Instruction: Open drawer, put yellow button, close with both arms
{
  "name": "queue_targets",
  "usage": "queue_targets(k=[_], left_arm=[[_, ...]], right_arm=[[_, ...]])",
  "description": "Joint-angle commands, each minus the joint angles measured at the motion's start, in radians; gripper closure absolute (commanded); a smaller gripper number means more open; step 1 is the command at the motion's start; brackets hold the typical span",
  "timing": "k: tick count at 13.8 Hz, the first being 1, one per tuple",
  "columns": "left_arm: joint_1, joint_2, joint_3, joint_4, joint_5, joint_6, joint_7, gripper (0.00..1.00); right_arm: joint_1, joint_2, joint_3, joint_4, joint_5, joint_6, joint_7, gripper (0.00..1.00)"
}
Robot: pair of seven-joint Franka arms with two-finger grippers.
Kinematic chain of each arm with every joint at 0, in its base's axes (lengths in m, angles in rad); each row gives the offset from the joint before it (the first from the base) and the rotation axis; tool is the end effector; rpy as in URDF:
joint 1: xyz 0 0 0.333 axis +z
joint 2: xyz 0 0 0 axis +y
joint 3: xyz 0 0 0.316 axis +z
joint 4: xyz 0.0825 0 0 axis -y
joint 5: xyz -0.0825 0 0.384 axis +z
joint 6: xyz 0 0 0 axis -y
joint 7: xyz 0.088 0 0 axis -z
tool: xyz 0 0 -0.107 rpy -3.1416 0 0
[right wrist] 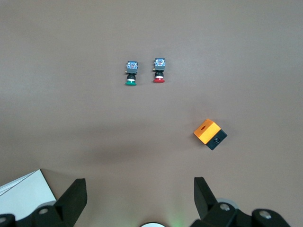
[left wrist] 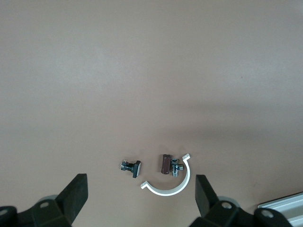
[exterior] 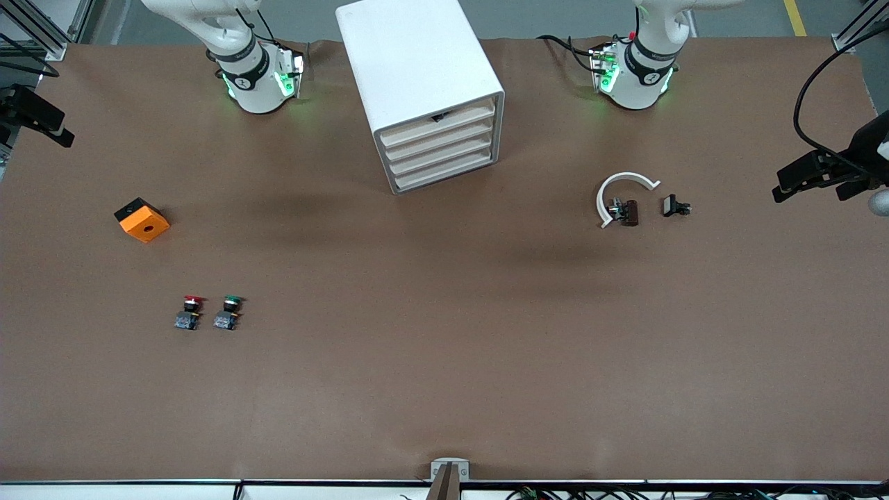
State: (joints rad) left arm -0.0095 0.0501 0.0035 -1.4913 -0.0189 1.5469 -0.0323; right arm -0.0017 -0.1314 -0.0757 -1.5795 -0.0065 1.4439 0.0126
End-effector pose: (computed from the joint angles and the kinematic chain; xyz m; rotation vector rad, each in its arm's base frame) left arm 0.5682 -0.0055 0.6317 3.1225 0.0403 0.0080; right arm 0.4973 -0.0424 0.6784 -3.1348 0.1414 0.0070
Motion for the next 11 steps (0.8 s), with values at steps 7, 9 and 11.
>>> queue_targets(k=[7,9,11], left_arm=[[-0.003,-0.042,-0.033,-0.012,0.013,-0.034,-0.003,0.0],[-0.004,-0.044,-0.033,-0.012,0.01,-0.039,-0.003,0.0],[-0.003,-0.044,-0.033,-0.014,0.01,-0.039,-0.001,0.0]], right_arm=[[-0.017,-0.027,0.016,-0.024,-0.001,-0.003,-0.011,0.0],[-0.015,-0.027,0.017,-0.024,-0.001,-0.003,-0.011,0.0],[-0.015,-0.027,0.016,-0.024,-0.001,-0.003,-0.011,0.0]])
